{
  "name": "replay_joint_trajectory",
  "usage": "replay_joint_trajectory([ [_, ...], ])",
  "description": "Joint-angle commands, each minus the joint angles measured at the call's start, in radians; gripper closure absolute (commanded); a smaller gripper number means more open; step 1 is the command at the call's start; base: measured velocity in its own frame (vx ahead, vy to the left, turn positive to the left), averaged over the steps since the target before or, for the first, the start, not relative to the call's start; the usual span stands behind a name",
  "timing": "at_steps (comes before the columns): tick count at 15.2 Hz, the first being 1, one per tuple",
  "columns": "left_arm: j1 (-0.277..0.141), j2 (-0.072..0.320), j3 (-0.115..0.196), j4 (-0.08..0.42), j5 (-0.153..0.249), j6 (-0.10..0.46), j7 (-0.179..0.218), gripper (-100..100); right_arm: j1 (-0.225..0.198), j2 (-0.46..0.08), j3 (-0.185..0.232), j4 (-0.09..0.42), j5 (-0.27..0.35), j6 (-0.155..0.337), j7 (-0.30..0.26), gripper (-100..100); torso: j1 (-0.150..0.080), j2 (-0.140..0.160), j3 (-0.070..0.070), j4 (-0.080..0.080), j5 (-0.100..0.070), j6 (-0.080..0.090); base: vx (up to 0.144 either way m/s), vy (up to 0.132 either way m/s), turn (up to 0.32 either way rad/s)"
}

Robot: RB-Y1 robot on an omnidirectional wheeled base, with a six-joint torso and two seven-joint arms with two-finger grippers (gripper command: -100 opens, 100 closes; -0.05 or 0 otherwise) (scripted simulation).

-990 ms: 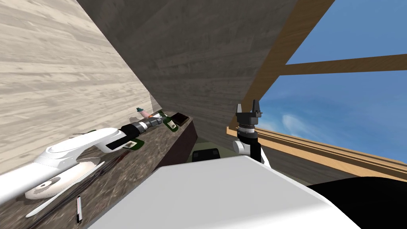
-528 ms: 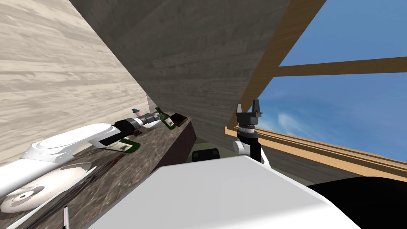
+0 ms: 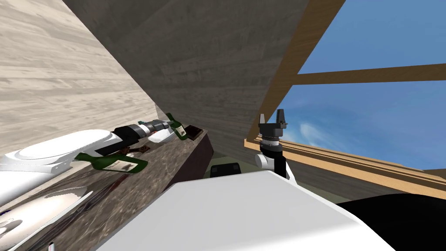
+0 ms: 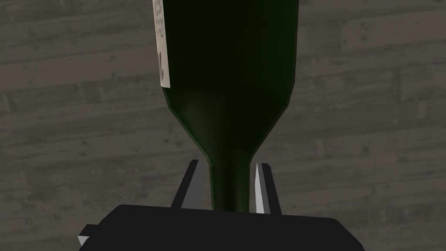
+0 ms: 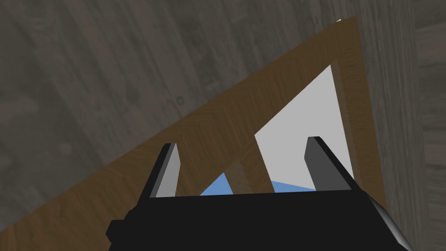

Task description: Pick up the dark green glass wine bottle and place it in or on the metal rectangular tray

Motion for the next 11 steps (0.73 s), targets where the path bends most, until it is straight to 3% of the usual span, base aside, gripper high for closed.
replay_joint_trajectory([
  [1, -0.031, 0.001, 0.015, 0.037, -0.038, -0.044, 0.025, 100, 0.000, 0.000, 0.000, 0.000, 0.000, 0.000, 0.000, 0, 0.000, 0.000, 0.000, 0.000, 0.000, 0.000, 0.015, -0.032, -0.057],
  [2, -0.031, 0.001, 0.015, 0.037, -0.038, -0.044, 0.025, 100, 0.000, 0.000, 0.000, 0.000, 0.000, 0.000, 0.000, 0, 0.000, 0.000, 0.000, 0.000, 0.000, 0.000, 0.014, -0.028, -0.043],
  [4, -0.061, 0.000, 0.045, 0.083, -0.092, -0.099, 0.057, 100, 0.000, 0.000, 0.000, 0.000, 0.000, 0.000, 0.000, 0, 0.000, 0.001, 0.001, 0.001, 0.000, 0.000, 0.015, -0.035, -0.067],
  [5, -0.061, 0.000, 0.045, 0.083, -0.092, -0.100, 0.057, 100, 0.000, 0.000, 0.000, 0.000, 0.000, 0.000, 0.000, 0, -0.001, 0.000, 0.001, 0.001, -0.001, 0.000, 0.020, -0.033, -0.068],
  [7, -0.094, -0.004, 0.075, 0.133, -0.146, -0.153, 0.091, 100, 0.000, 0.000, 0.000, 0.000, 0.000, 0.000, 0.000, 0, -0.001, 0.001, 0.001, 0.001, -0.001, 0.000, 0.019, -0.035, -0.081],
  [10, -0.111, -0.007, 0.091, 0.160, -0.176, -0.188, 0.108, 100, 0.000, 0.000, 0.000, 0.000, 0.000, 0.000, 0.000, 0, -0.001, 0.001, 0.001, 0.001, -0.001, -0.001, 0.023, -0.032, -0.057],
  [11, -0.128, -0.011, 0.107, 0.187, -0.204, -0.218, 0.125, 100, 0.000, 0.000, 0.000, 0.000, 0.000, 0.000, 0.000, 0, -0.001, 0.001, 0.001, 0.001, -0.001, -0.001, 0.018, -0.028, -0.073],
])
